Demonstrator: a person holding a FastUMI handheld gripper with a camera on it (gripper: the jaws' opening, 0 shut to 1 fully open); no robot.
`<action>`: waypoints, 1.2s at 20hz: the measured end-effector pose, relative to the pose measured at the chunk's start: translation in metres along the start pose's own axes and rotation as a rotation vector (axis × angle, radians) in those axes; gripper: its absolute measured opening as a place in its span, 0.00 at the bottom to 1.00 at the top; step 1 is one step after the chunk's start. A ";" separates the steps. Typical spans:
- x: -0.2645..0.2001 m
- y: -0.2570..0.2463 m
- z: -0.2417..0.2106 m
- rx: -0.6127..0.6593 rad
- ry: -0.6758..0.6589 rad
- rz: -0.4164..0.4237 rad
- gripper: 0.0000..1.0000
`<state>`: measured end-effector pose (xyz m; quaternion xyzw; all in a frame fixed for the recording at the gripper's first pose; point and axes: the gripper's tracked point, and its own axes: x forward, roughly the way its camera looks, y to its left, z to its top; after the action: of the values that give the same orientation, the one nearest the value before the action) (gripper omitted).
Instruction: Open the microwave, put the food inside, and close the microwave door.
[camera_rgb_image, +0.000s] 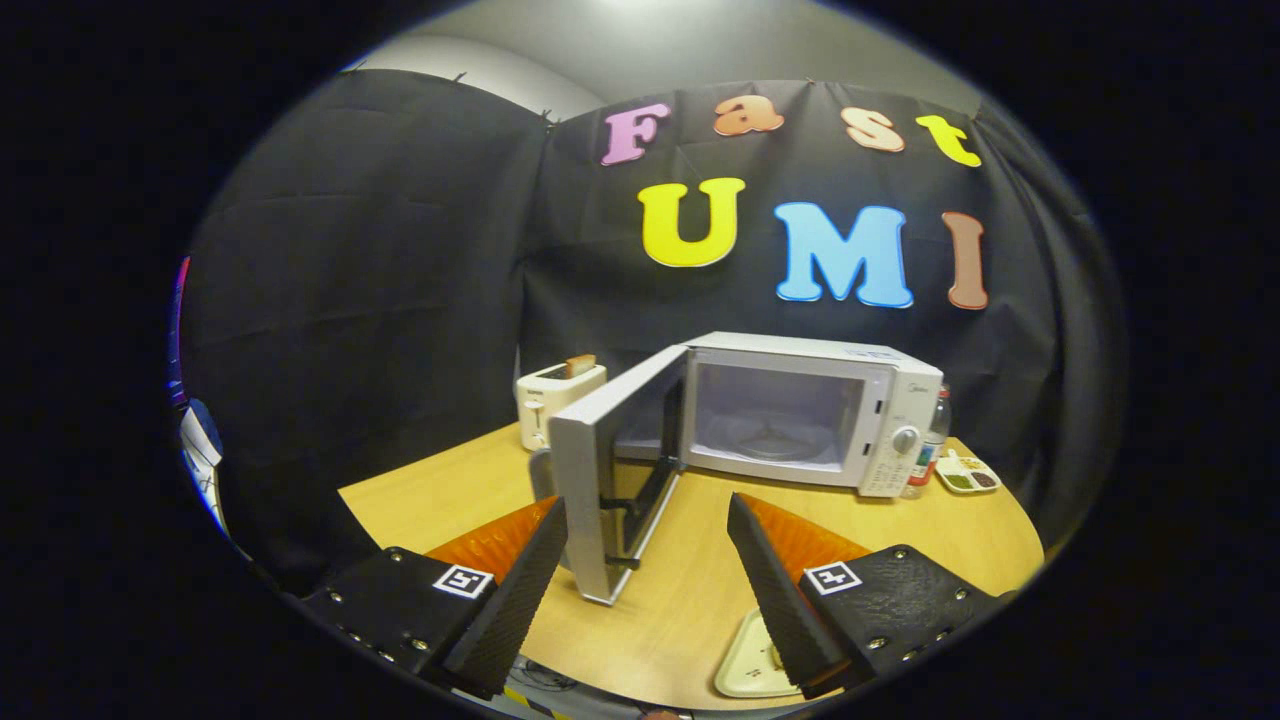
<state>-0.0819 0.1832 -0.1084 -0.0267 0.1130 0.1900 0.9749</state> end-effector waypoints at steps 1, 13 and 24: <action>-0.001 -0.015 -0.009 0.013 0.016 -0.033 0.98; 0.000 -0.114 -0.129 0.162 0.313 -0.279 0.98; 0.002 -0.118 -0.190 0.214 0.491 -0.304 0.99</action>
<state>-0.0758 0.0565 -0.2931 0.0143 0.3594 0.0169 0.9329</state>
